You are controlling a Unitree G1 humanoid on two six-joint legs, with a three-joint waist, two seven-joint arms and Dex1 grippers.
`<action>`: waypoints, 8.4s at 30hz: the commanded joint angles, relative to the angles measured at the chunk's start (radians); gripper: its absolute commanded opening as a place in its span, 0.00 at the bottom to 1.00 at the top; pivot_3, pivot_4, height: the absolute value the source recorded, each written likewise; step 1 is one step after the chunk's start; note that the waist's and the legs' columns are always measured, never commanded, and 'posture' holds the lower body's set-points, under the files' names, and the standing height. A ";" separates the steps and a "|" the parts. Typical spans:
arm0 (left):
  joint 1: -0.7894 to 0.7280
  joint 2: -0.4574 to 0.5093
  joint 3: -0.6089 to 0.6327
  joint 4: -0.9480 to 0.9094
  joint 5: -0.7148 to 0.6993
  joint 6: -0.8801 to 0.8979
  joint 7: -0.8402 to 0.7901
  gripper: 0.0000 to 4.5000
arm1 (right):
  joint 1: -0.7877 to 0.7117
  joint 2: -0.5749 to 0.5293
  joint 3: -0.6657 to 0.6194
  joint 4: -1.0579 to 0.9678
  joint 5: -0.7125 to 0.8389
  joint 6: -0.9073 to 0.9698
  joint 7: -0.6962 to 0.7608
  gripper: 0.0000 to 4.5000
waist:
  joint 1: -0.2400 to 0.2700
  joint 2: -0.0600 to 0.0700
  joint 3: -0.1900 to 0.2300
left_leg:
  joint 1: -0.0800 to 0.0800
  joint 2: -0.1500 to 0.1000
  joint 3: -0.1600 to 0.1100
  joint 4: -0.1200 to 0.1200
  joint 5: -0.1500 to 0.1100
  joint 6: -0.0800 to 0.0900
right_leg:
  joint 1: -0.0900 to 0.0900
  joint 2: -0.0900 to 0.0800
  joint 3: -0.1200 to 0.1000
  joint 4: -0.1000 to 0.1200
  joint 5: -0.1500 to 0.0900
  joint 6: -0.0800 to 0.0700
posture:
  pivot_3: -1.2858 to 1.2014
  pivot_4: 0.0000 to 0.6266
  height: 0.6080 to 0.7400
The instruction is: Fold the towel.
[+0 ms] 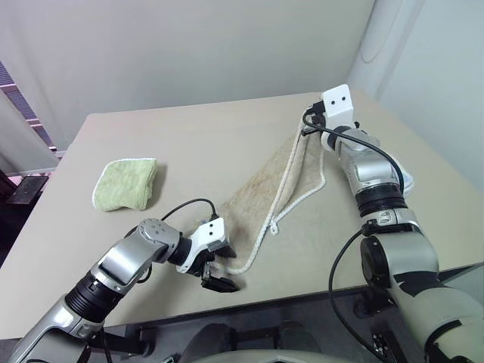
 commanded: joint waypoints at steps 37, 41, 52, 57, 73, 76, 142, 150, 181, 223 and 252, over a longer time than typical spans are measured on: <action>-0.053 -0.100 -0.015 0.151 0.097 -0.272 -0.005 0.52 | 0.067 -0.017 -0.017 -0.192 0.002 0.057 -0.006 0.00 | 0.003 0.000 0.000 | 0.001 0.000 -0.001 0.003 0.000 0.000 | 0.002 0.000 0.000 0.000 0.001 0.000 | 0.52 0.00 1.00; -0.064 -0.095 -0.088 0.208 0.192 -0.329 -0.009 0.52 | 0.078 -0.024 -0.015 -0.209 -0.003 0.070 -0.006 0.00 | 0.002 0.000 0.000 | 0.001 0.000 -0.001 0.003 0.000 0.000 | 0.002 0.001 0.000 0.000 0.001 -0.001 | 0.52 0.00 1.00; -0.072 -0.064 -0.105 0.162 0.177 -0.272 -0.104 0.52 | 0.103 -0.027 -0.015 -0.265 0.005 0.122 0.010 0.00 | -0.002 0.000 0.000 | 0.002 0.001 -0.001 0.003 0.000 0.000 | 0.005 0.001 0.000 0.001 0.001 -0.001 | 0.52 0.00 1.00; -0.070 -0.049 -0.118 0.158 0.182 -0.274 -0.141 0.52 | 0.112 -0.034 -0.004 -0.268 -0.009 0.126 0.013 0.00 | -0.001 0.000 0.000 | 0.002 0.001 -0.001 0.003 0.001 0.000 | 0.006 0.001 0.000 0.001 0.001 -0.001 | 0.52 0.00 1.00; -0.047 -0.043 -0.161 0.323 0.378 -0.588 -0.064 0.52 | 0.110 -0.050 0.004 -0.249 -0.028 0.124 0.005 0.00 | 0.005 0.001 -0.001 | 0.013 0.001 -0.001 0.004 -0.001 -0.001 | 0.016 0.000 0.000 -0.002 -0.001 -0.003 | 0.52 0.00 1.00; -0.047 -0.037 -0.166 0.314 0.380 -0.562 -0.077 0.48 | 0.109 -0.051 0.004 -0.250 -0.027 0.124 0.005 0.00 | 0.005 0.001 -0.001 | 0.015 0.001 -0.001 0.003 -0.001 -0.001 | 0.018 -0.001 0.000 -0.001 -0.002 -0.001 | 0.52 0.00 1.00; -0.190 0.183 0.706 0.768 -0.055 -0.497 -0.103 0.00 | 0.443 -0.183 -0.175 -0.478 0.344 -0.025 0.504 0.00 | -0.076 -0.009 0.005 | -0.001 0.008 -0.003 -0.008 0.003 -0.009 | -0.006 0.005 0.000 0.007 0.007 0.001 | 0.52 0.00 1.00; 0.214 0.314 0.835 0.385 -0.142 -0.337 -0.133 0.00 | 0.829 -0.321 -0.227 -0.899 0.499 0.238 0.579 0.00 | -0.048 -0.008 0.006 | 0.002 0.012 0.000 -0.001 0.001 -0.013 | -0.002 0.005 -0.001 0.010 -0.002 -0.009 | 0.52 0.00 1.00; 0.310 0.304 0.734 0.437 -0.083 -0.425 -0.156 0.00 | 0.975 -0.334 -0.268 -0.960 0.668 0.317 0.615 0.00 | 0.026 -0.005 0.007 | -0.016 0.035 0.036 0.005 -0.006 -0.005 | -0.002 -0.012 -0.025 -0.011 -0.001 -0.012 | 0.52 0.00 1.00; -0.067 0.166 0.676 0.773 -0.061 -0.439 -0.108 1.00 | 0.591 -0.282 -0.347 -0.543 0.795 0.712 0.587 0.87 | 0.029 -0.009 0.004 | -0.005 0.034 0.034 0.007 -0.004 -0.006 | 0.000 -0.011 -0.028 -0.005 0.010 -0.007 | 0.52 0.00 1.00; 0.123 0.052 0.406 0.344 -0.031 -0.419 -0.119 1.00 | 0.881 -0.078 -0.669 -0.654 1.262 1.247 0.072 0.87 | 0.025 -0.007 0.004 | -0.005 0.034 0.035 0.006 -0.005 -0.006 | 0.007 -0.013 -0.027 -0.008 0.005 -0.006 | 0.52 0.00 1.00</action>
